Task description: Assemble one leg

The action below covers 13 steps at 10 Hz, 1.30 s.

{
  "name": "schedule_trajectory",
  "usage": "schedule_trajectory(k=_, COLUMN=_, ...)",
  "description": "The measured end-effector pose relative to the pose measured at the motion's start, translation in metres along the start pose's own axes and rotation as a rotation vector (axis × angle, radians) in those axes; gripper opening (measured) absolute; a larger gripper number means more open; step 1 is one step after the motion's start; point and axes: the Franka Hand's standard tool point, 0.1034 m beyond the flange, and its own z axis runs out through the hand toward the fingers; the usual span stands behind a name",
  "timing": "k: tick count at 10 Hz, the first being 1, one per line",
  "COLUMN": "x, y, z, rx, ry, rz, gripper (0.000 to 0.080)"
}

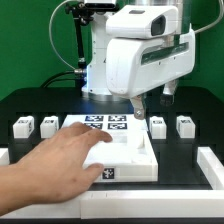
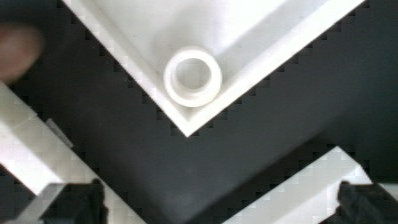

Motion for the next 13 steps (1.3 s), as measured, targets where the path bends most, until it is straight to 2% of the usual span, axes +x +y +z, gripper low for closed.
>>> schedule_trajectory(k=11, x=-0.001, y=-0.001, z=0.002, rx=0.002, ry=-0.002, rz=-0.033, gripper=0.0650)
schedule_trajectory(k=12, x=-0.011, y=-0.009, z=0.006, rx=-0.008, ry=0.007, rz=-0.054, gripper=0.0650)
schedule_trajectory(k=13, x=-0.037, y=-0.029, z=0.014, rx=-0.002, ry=-0.004, rz=-0.092, gripper=0.0650)
